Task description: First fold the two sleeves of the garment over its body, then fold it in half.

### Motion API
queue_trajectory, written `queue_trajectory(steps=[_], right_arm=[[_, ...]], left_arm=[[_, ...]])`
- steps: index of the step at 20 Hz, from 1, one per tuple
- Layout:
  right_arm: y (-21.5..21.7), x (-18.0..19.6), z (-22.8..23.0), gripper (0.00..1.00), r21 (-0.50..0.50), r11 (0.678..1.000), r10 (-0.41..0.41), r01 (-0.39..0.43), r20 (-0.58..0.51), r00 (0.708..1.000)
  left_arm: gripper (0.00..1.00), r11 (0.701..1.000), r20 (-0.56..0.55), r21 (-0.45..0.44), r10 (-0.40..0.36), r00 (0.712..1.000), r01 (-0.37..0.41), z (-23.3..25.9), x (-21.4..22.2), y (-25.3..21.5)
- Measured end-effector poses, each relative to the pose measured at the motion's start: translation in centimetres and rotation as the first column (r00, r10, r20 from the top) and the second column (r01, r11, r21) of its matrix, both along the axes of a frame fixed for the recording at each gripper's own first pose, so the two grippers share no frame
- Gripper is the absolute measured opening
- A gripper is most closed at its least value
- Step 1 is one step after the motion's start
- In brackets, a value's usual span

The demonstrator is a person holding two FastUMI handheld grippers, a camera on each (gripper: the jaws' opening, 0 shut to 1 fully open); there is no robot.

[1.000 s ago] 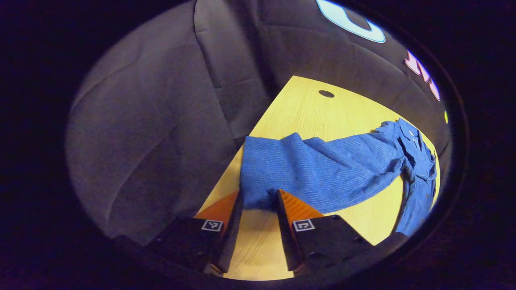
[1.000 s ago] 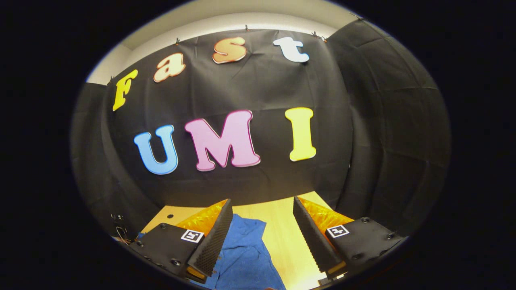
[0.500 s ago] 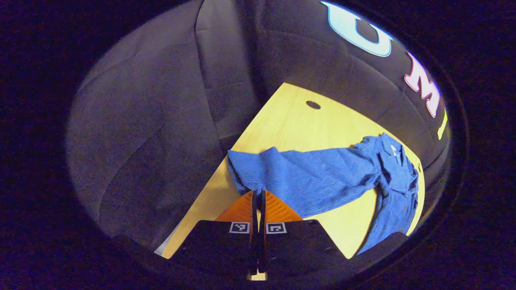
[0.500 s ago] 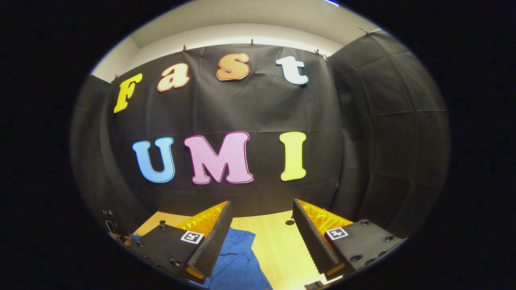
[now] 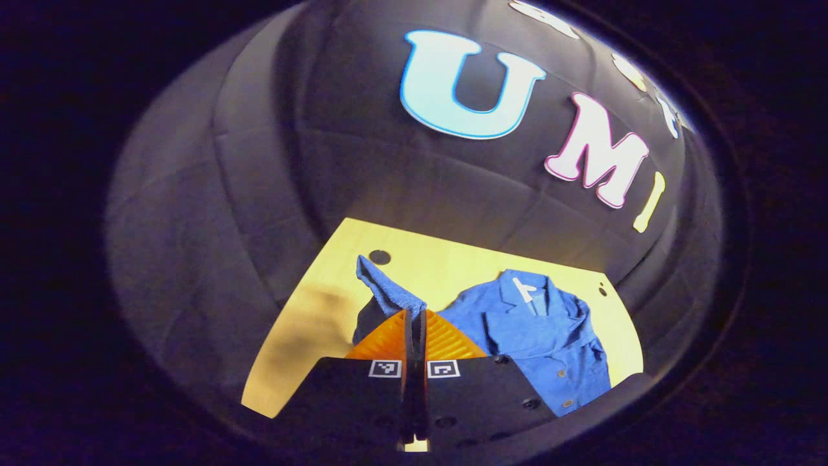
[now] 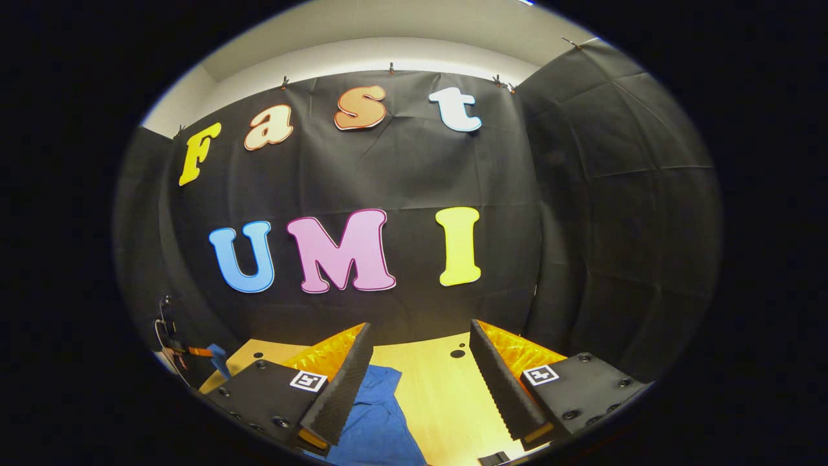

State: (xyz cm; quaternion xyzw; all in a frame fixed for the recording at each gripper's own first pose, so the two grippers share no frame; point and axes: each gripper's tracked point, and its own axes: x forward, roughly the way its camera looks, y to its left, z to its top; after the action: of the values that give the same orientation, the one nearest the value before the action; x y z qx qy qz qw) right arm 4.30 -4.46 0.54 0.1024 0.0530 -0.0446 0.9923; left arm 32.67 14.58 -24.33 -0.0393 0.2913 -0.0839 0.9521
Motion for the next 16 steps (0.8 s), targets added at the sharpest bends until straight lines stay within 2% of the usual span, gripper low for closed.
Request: queue_trajectory(steps=[2, 3, 4, 7, 12, 14, 16], right_arm=[[-0.7, -0.7, -0.7, 0.94, 0.022, 1.000, 0.003, -0.003, -0.010, 1.000], [-1.2, -1.0, -1.1, 0.84, 0.028, 1.000, 0.000, 0.001, -0.017, 1.000], [-1.6, -1.3, -1.4, 0.94, 0.036, 0.999, -0.002, 0.003, -0.023, 1.000], [-3.2, -2.5, -2.7, 0.94, 0.053, 0.999, -0.009, 0.011, -0.049, 0.999], [-5.9, -3.7, -6.3, 0.94, 0.056, 0.998, -0.022, 0.030, -0.138, 0.990], [-6.2, -3.8, -8.3, 0.94, 0.084, 0.996, -0.012, 0.027, -0.179, 0.984], [-6.3, -3.5, -10.5, 0.94, 0.106, 0.994, 0.012, 0.011, -0.210, 0.978]], left_arm=[[0.00, 0.998, 0.037, -0.016, -0.068, 0.997, 0.068, 1.8, 1.6, -5.9], [0.00, 0.994, 0.067, -0.037, -0.104, 0.992, 0.107, 2.5, 2.5, -9.4], [0.00, 0.988, 0.117, -0.056, -0.137, 0.984, 0.144, 3.5, 3.6, -13.2], [0.00, 0.961, 0.112, -0.066, -0.262, 0.959, 0.270, 1.9, 5.1, -24.2], [0.00, 0.903, 0.010, -0.135, -0.412, 0.911, 0.409, -3.1, 5.5, -38.2], [0.00, 0.872, -0.094, -0.131, -0.484, 0.870, 0.471, -6.6, 4.4, -41.9], [0.00, 0.856, -0.151, -0.109, -0.517, 0.843, 0.505, -9.3, 4.5, -44.6]])
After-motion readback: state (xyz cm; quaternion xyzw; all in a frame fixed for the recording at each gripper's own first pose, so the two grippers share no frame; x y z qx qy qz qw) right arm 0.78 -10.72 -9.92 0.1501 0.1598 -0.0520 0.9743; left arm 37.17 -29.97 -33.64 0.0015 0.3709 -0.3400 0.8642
